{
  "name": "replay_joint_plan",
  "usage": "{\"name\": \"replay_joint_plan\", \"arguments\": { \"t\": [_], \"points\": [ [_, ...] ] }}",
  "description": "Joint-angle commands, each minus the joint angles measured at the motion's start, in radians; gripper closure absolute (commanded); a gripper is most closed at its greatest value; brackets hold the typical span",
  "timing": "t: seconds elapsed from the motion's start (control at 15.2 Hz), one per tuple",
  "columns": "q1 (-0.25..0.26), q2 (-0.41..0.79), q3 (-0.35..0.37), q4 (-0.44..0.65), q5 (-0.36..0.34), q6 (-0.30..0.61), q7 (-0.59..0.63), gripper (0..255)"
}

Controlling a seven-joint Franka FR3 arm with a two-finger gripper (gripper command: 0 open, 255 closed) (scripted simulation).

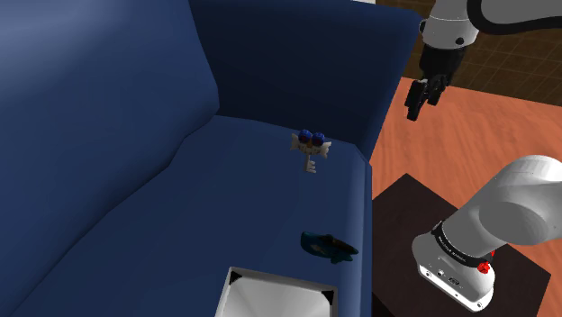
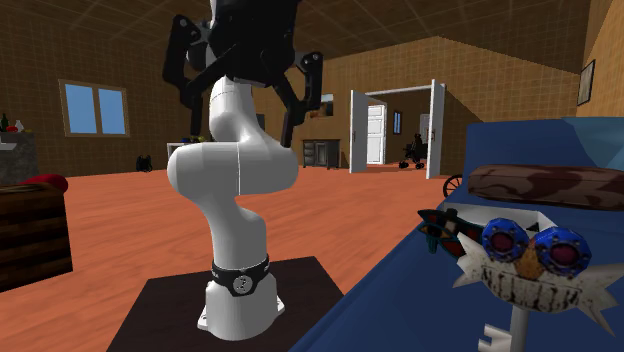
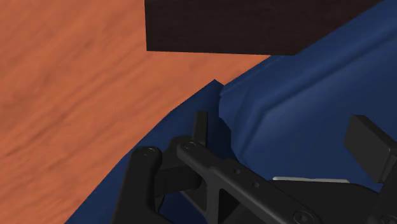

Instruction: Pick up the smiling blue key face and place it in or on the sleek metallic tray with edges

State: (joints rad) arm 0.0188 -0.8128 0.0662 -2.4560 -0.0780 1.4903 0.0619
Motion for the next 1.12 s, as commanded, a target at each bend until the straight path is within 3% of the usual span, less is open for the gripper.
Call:
{"name": "replay_joint_plan", "arguments": {
  "t": [0.0, 1.06],
  "points": [
    [0.0, 0.0, 0.0, 0.0, 0.0, 0.0, 0.0, 0],
    [0.207, 0.367, 0.092, 0.129, 0.14, 0.392, -0.199, 0]
  ]
}}
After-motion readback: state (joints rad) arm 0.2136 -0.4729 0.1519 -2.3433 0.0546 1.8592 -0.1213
